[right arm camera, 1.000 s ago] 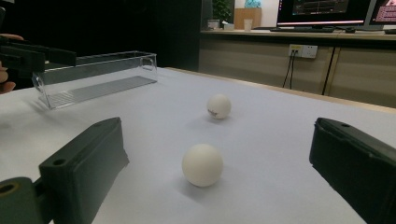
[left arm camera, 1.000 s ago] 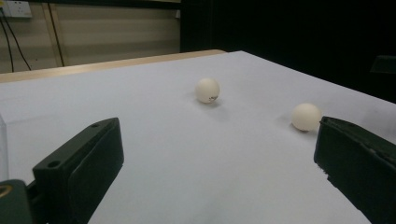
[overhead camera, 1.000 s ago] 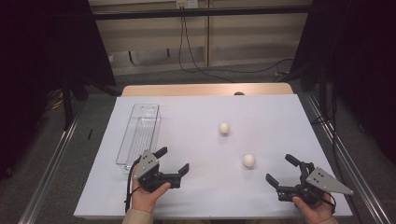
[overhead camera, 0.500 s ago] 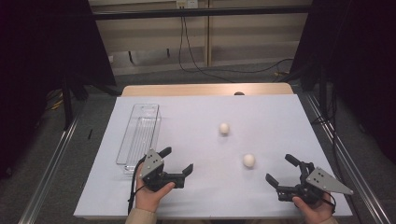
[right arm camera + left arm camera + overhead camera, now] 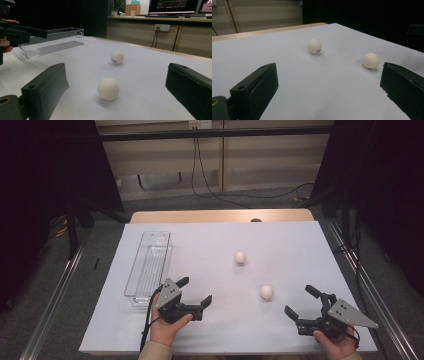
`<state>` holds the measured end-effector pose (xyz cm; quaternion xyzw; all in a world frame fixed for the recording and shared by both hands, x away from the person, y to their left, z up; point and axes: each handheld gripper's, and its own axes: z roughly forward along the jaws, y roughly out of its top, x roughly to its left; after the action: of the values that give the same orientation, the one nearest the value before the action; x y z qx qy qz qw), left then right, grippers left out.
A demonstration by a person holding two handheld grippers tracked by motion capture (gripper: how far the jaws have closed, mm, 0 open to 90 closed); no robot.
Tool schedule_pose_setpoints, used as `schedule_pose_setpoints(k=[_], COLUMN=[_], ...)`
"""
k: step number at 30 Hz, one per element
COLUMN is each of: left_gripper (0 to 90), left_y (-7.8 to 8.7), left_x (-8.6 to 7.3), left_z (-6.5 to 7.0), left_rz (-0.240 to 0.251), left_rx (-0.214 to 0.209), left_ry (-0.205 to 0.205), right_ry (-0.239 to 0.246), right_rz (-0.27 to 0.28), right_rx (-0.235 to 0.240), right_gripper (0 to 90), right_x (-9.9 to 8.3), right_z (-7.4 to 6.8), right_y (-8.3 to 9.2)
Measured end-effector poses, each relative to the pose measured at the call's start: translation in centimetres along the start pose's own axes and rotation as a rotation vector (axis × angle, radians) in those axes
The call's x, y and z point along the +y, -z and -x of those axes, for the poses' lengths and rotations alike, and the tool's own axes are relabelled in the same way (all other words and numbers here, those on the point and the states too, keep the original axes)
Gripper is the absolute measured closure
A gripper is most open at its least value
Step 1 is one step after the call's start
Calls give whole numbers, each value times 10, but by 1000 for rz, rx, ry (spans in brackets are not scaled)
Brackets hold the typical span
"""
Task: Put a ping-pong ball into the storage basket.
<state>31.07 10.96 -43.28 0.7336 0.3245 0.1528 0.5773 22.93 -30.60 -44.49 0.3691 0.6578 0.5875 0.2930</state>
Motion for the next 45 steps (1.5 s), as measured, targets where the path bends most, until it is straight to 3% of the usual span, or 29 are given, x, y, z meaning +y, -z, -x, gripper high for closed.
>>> schedule_pose_setpoints(k=[45], left_gripper=[19], left_y=[-34], left_x=[4], left_z=[16], left_rz=[-35], left_rx=[-62], left_ry=[-21], right_ry=[1], right_rz=[3], right_rx=[4], right_gripper=[34], right_x=[1], right_z=[0], right_y=[0])
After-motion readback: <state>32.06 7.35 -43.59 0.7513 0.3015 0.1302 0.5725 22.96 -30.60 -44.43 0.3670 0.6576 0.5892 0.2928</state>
